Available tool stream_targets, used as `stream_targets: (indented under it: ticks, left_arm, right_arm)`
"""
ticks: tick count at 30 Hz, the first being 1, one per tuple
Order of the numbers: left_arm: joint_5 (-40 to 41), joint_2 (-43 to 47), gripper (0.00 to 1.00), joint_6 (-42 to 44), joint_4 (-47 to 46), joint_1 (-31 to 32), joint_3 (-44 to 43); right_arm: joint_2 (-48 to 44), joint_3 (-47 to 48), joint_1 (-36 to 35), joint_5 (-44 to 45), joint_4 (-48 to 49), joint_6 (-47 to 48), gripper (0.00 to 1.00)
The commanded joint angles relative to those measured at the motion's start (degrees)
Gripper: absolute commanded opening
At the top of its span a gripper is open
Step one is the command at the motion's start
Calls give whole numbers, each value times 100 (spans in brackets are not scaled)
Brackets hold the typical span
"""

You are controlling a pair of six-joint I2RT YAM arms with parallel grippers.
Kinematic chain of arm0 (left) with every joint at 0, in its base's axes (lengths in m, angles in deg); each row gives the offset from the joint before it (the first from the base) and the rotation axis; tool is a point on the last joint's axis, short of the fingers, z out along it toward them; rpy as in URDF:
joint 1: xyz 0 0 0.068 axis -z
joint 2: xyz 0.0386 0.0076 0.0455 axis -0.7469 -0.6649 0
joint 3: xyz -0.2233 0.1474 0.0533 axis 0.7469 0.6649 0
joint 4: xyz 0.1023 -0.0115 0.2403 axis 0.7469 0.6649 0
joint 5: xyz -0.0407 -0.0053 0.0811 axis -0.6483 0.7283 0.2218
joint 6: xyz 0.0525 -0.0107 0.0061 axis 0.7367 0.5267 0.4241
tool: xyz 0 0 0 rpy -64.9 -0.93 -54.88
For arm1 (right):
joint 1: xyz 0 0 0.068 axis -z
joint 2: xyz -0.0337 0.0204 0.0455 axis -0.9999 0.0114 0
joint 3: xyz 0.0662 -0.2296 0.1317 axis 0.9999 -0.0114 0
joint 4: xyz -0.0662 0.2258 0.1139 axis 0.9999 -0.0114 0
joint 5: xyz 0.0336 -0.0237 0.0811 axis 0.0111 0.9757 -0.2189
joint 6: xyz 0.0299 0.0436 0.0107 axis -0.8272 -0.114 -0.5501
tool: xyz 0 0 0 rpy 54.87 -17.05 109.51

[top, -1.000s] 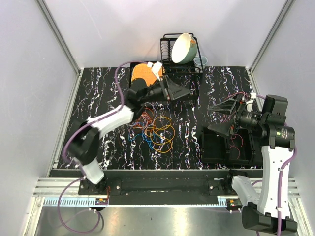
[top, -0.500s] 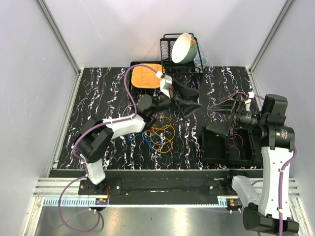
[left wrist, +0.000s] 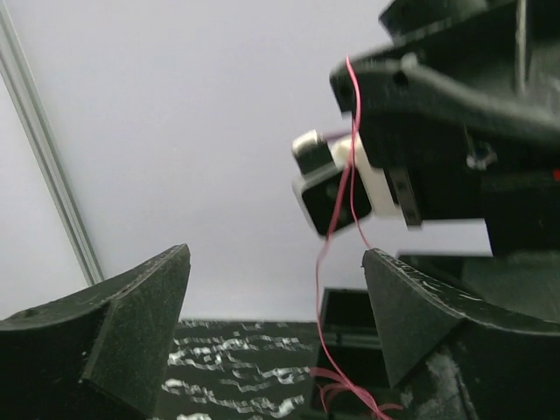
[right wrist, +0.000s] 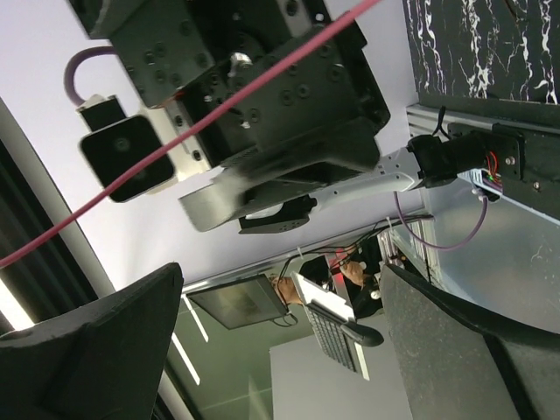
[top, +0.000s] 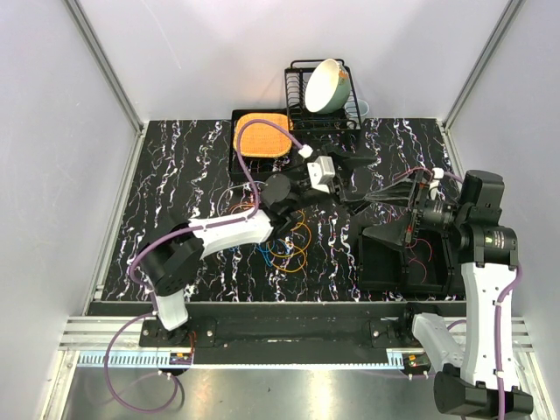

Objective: Untangle the cables

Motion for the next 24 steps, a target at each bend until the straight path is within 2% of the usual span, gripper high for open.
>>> stream_targets:
  ticks: [1,6,9,10,12,13,14,15,20,24]
  left_arm:
    - [95,-202,82,187,-271,49,-497]
    - [-178,-343,77,195,-60,111,-814]
    - [-248,-387,68,186,-33,129,-849]
    - [-257,-379,60,195,-24,137,-849]
    - [-266,-396,52,186,-51,146,-840]
    - [-301,-414,44,169,-86,146,-858]
    - [-292,-422,13,160,-86,155,-867]
    - [-249,-423,1,151,-95,155,-884]
    - [-29,-440,0,45,-218,164,-972]
    - [77,-598,0,204,177,137,-1367]
  right_arm:
    - [-118,-165,-92,-299,318,-159,100]
    - [-118,-218,-144,-299,398,-194,100]
    - [-110,-236,-180,-291,424,-203,100]
    - [-109,-245,-188,-308,441,-211,100]
    - [-101,-245,-206,-299,468,-220,100]
    - [-101,-262,-232,-299,485,-229,100]
    - [-101,-288,-241,-308,486,-238,100]
    - [-101,-306,-259,-299,494,-264,100]
    - [-144,-473,-346,-352,547,-352,100]
    - [-145,-465,-504,-387,608,-361,100]
